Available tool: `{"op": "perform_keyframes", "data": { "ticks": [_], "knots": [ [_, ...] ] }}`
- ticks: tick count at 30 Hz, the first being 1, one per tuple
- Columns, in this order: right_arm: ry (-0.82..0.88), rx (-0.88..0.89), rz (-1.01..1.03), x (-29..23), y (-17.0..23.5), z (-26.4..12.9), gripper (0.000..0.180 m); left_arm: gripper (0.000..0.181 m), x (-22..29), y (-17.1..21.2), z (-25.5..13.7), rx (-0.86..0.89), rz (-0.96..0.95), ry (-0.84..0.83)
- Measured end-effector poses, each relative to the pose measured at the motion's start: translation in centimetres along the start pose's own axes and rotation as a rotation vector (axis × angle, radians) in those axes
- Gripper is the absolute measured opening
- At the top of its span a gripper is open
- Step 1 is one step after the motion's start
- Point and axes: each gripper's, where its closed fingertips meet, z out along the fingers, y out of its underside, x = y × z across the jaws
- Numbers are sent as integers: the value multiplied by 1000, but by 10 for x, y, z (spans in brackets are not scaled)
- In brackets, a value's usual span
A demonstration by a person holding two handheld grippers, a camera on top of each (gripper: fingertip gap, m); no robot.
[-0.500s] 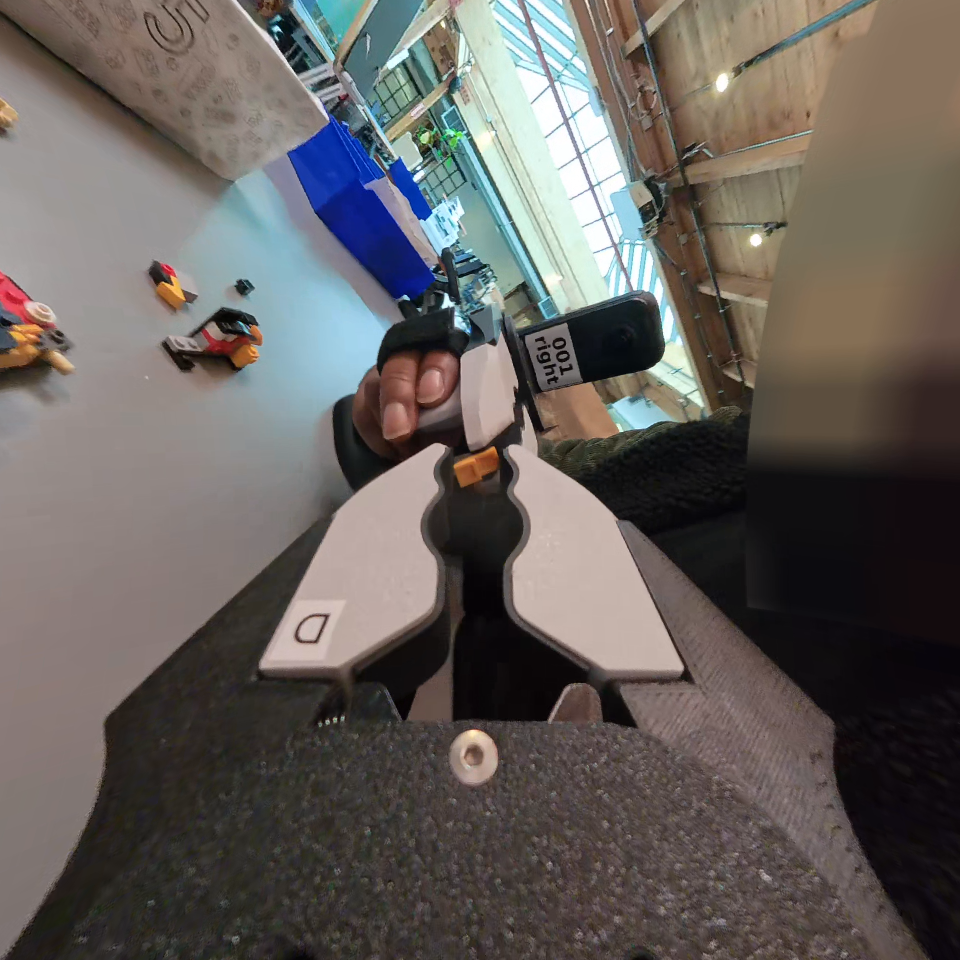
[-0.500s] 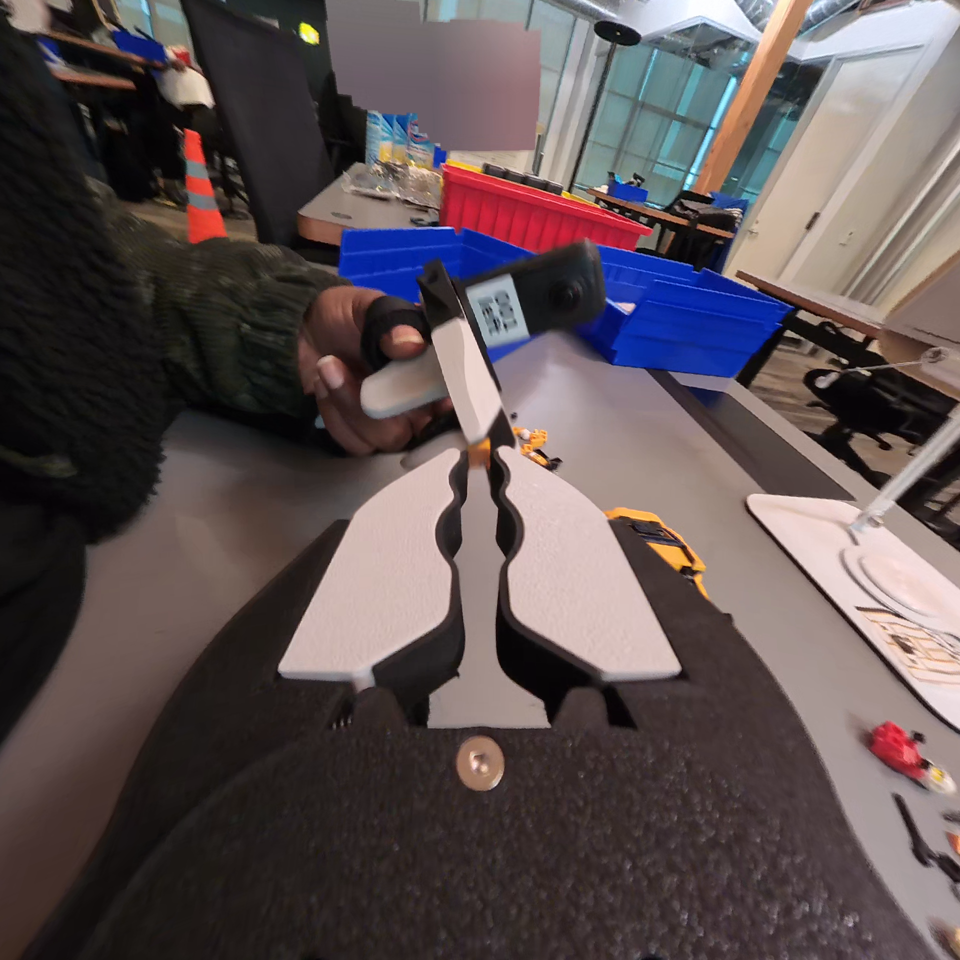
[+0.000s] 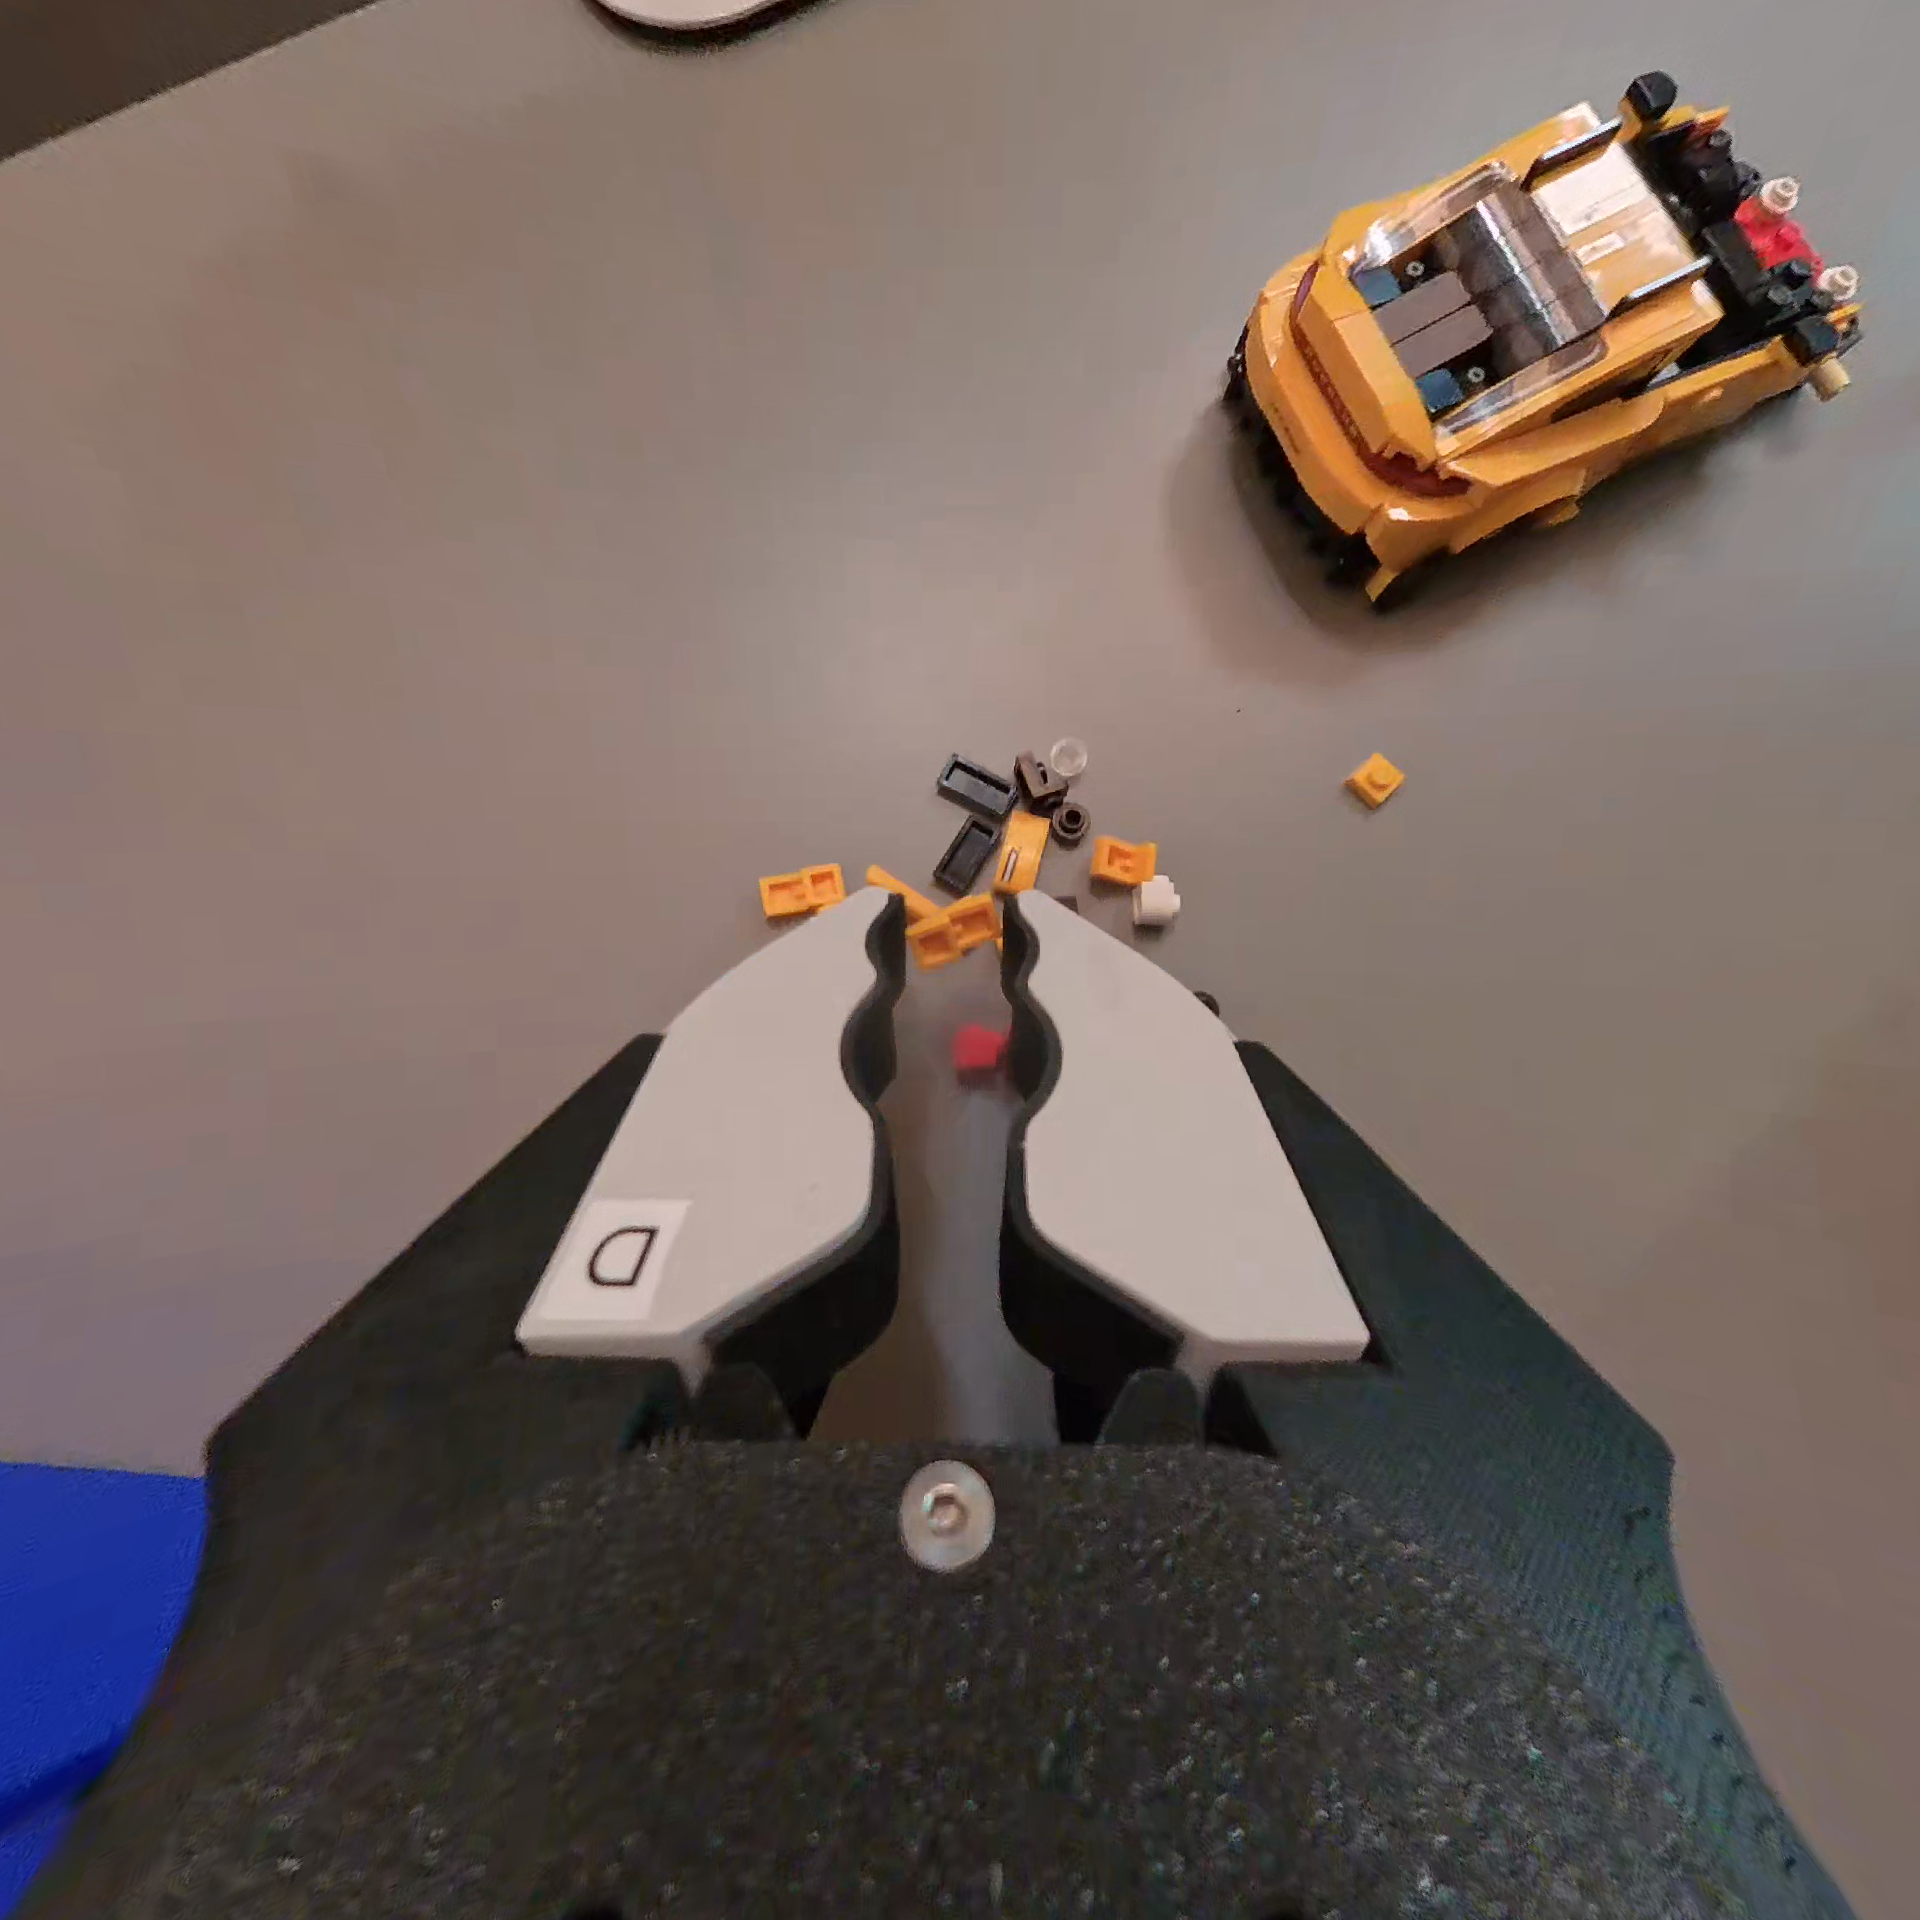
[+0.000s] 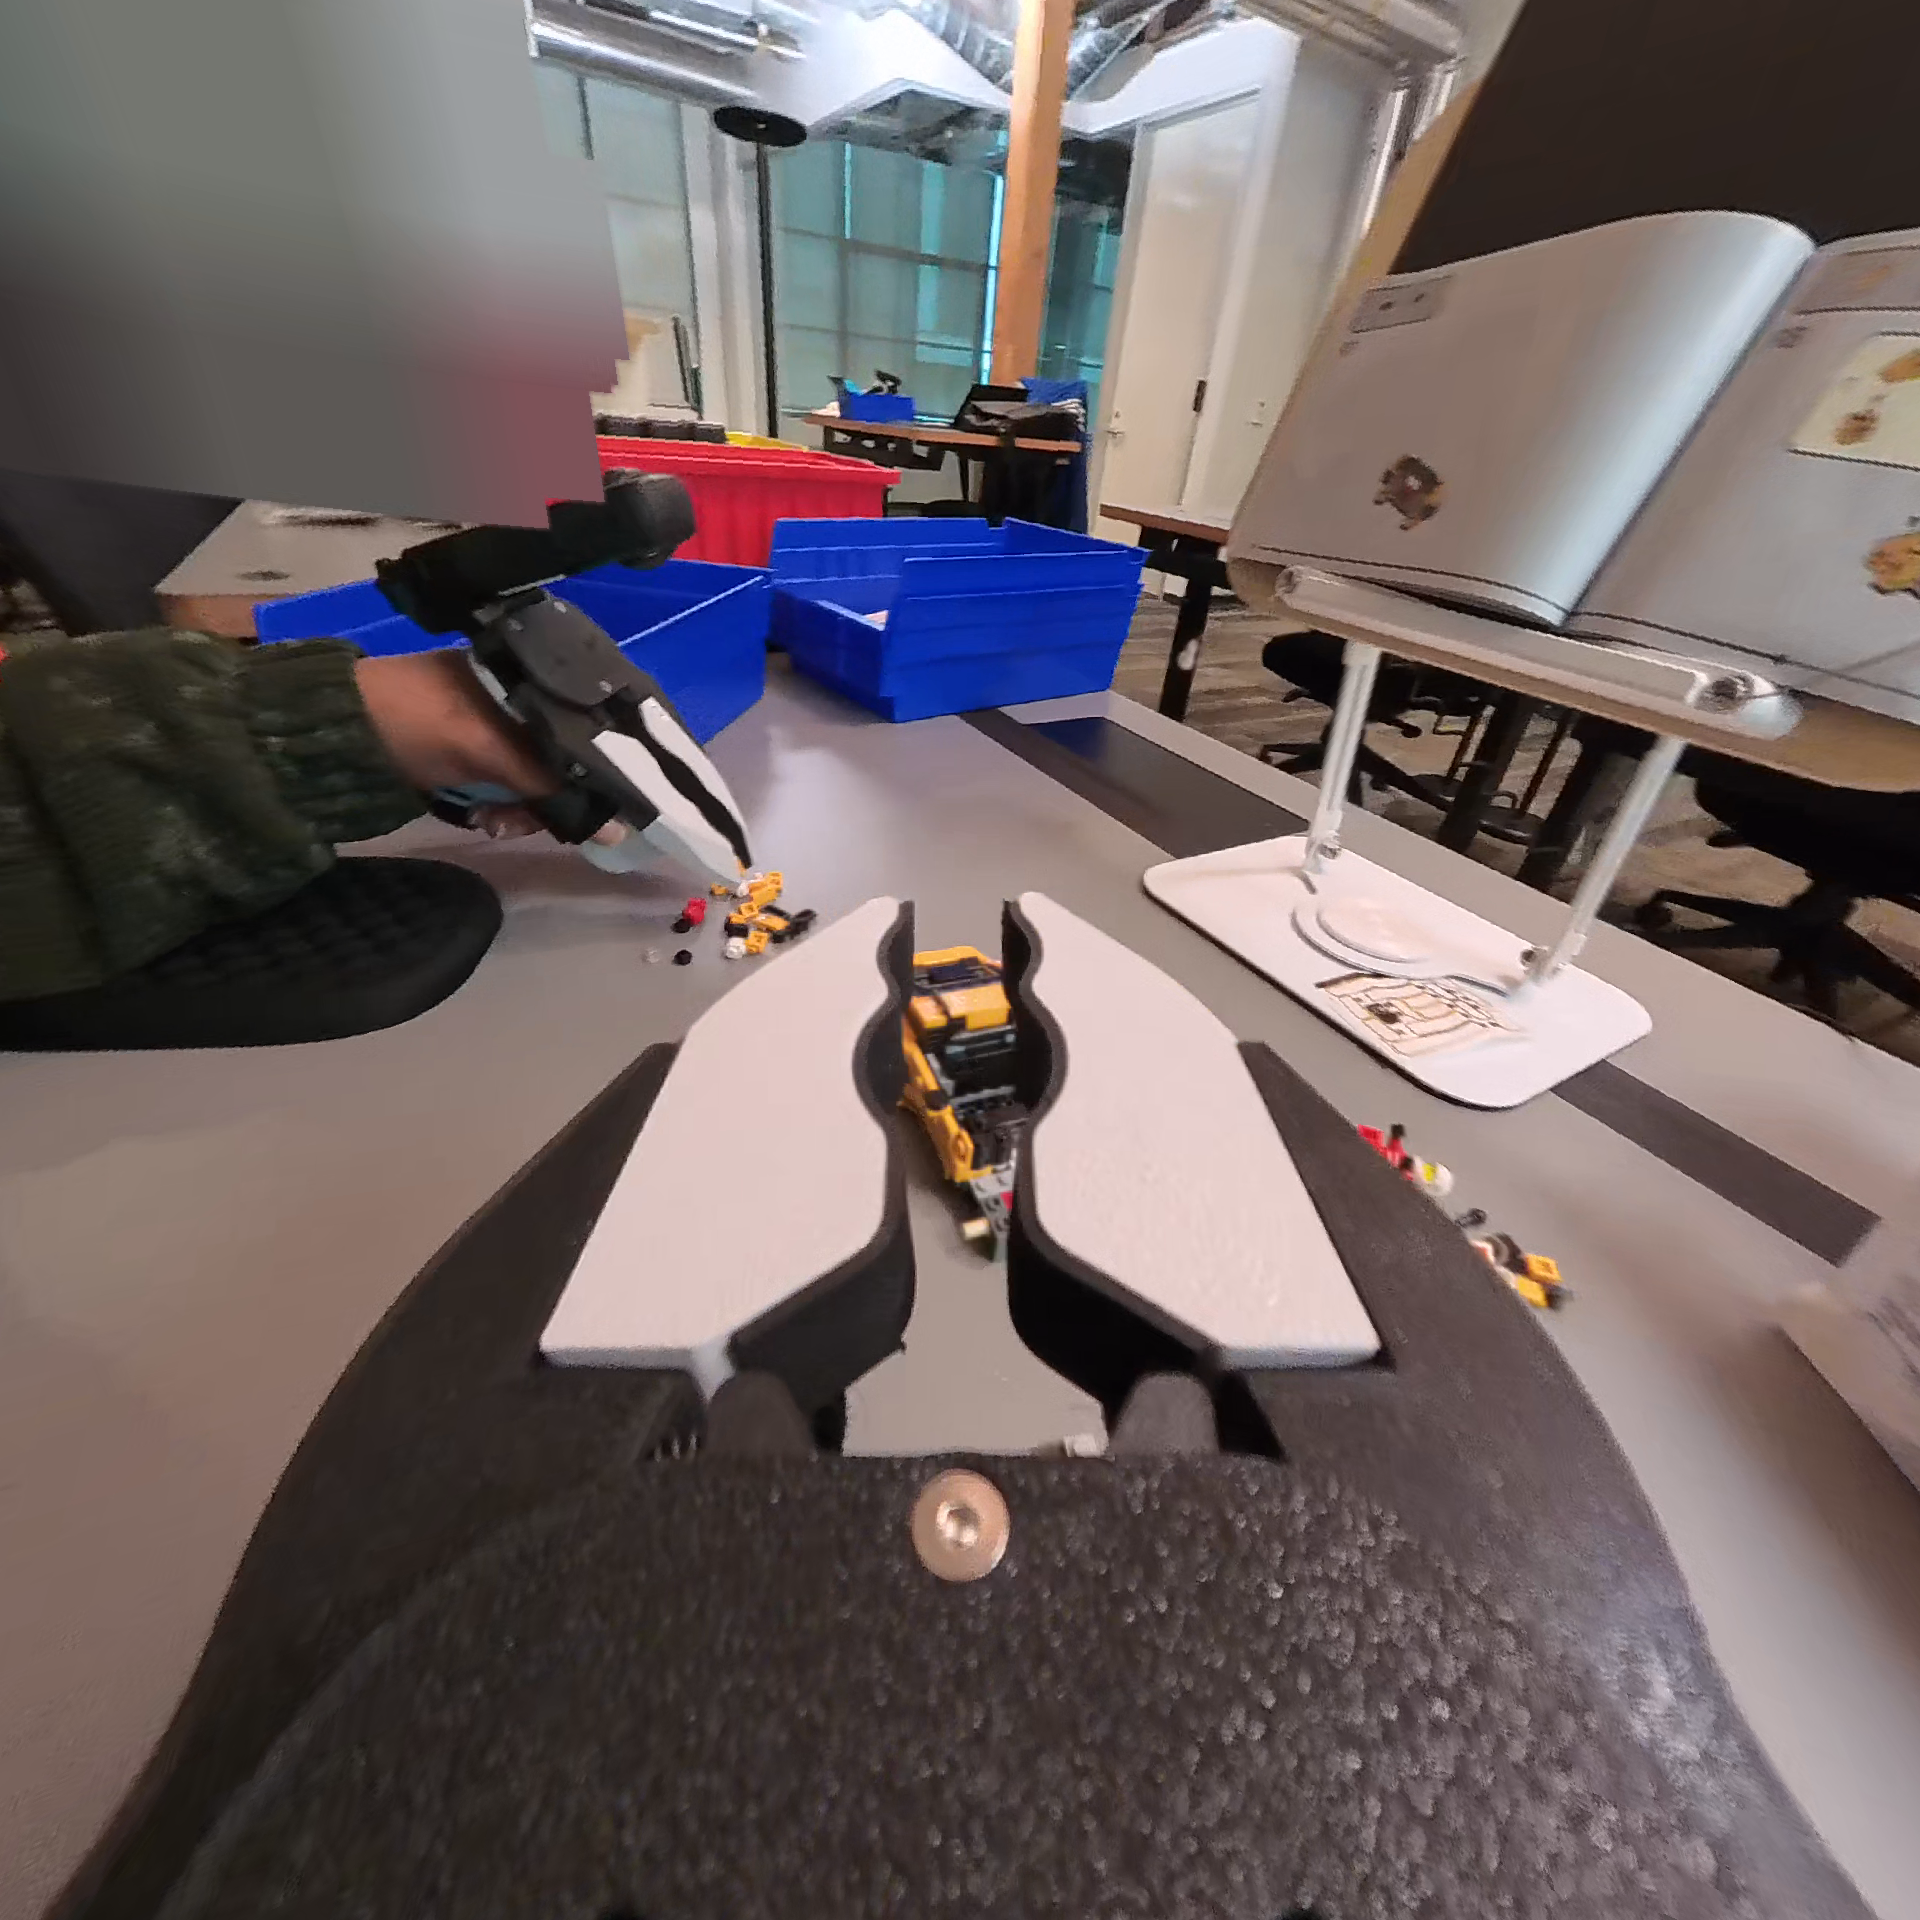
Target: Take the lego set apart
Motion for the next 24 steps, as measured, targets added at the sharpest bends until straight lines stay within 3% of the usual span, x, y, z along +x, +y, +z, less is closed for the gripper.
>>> {"op": "perform_keyframes", "data": {
  "ticks": [7,12,16,18,24],
  "knots": [
    [25,-6,54,11,4,-2,15,31,3,-7,-5,62,-2,37],
    [60,-3,52,17,4,-4,15,31,-3,-40,-32,300,-2,-6],
    [106,3,64,28,3,-7,15,19,-6,-69,-62,525,12,-46],
    [136,8,68,34,2,-10,16,2,-3,-78,-73,613,53,-68],
    [227,52,86,54,-4,-21,18,0,19,-99,-83,741,227,-130]
  ]
}}
